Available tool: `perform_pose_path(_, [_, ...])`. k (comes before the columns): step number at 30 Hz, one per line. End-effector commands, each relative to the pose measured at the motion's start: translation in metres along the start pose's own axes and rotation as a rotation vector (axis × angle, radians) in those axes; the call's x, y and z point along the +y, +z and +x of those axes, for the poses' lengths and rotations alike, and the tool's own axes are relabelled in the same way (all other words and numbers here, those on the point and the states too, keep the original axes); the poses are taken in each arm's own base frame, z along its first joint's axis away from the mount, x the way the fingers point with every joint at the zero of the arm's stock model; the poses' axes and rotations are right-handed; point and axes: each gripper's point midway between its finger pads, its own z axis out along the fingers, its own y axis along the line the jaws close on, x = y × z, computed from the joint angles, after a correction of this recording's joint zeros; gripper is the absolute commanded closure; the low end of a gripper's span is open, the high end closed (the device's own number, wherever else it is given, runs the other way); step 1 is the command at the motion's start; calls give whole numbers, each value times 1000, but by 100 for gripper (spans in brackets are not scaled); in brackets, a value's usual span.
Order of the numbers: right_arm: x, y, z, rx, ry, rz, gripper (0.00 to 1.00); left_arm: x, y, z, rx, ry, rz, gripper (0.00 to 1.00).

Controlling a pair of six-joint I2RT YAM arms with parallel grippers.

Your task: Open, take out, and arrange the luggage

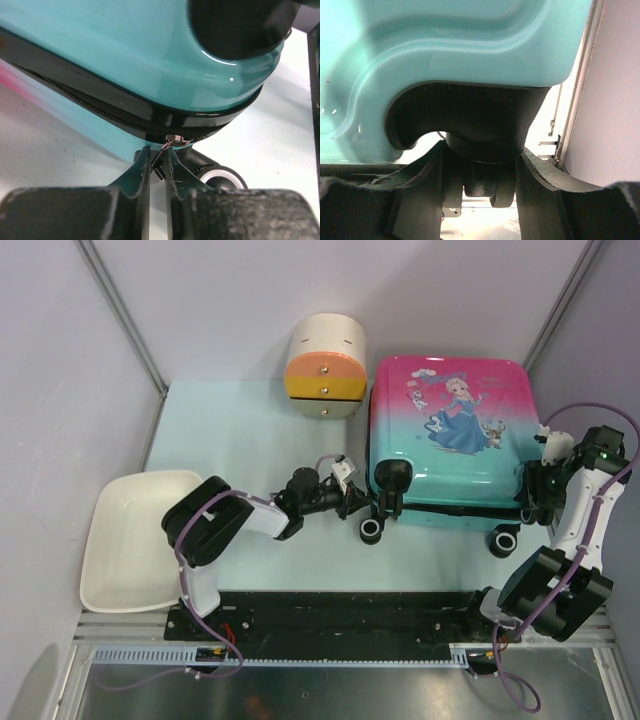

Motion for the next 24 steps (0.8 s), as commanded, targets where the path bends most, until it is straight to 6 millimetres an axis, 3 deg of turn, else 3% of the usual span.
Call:
perform_pose_path(1, [-23,-3,7,24,-38,74,100,1,0,-45,-136,42,-33,98])
perform_pose_path(4, [-27,-5,7,19,-47,82,100,9,-15,-47,-136,-6,-52,100])
perform_pose_path(10, [-34,-4,10,20,-45,85,100,49,-36,-52,-115,-54,-168,100])
perform_pose_path(24, [-33,-3,13,23,-49,71,100,105,-1,-80,-121,-62,-308,100])
